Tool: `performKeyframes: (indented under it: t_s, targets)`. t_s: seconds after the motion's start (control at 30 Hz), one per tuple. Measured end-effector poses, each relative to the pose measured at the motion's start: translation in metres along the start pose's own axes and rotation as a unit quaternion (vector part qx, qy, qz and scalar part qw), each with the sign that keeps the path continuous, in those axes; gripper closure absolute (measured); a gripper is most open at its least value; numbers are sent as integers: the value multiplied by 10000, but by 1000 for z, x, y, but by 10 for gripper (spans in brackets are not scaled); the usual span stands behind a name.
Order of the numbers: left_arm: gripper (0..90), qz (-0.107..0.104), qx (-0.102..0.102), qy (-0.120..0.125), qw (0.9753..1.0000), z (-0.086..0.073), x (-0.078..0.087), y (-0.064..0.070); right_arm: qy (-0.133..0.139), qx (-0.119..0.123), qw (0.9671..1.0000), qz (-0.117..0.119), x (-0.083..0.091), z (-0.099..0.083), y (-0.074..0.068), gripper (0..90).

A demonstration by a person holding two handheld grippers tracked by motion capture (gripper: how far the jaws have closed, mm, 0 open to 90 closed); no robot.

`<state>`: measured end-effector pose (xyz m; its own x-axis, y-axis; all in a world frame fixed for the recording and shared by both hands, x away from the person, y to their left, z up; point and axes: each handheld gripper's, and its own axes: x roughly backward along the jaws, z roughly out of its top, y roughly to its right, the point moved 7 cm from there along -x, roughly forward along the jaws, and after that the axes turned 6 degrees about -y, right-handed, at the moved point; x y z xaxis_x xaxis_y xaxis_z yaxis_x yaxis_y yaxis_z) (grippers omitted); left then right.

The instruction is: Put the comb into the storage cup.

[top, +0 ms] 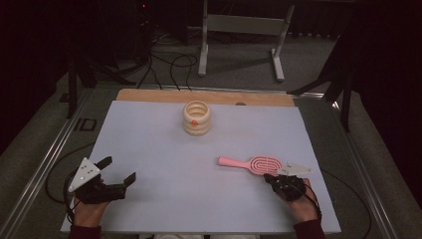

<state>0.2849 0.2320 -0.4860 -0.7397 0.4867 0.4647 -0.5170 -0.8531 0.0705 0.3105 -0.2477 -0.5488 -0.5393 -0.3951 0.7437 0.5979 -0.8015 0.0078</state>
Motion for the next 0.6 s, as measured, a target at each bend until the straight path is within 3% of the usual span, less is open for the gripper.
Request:
performKeyframes:
  t_s: [0.27, 0.6]
  targets:
    - [15, 22, 53, 50, 10000, 0, 2, -2, -207, -232, 9993, -190, -12, 8, 18, 900]
    - [15, 22, 87, 59, 9999, -1, 3, -3, -375, -361, 9978, -423, -27, 28, 29, 900]
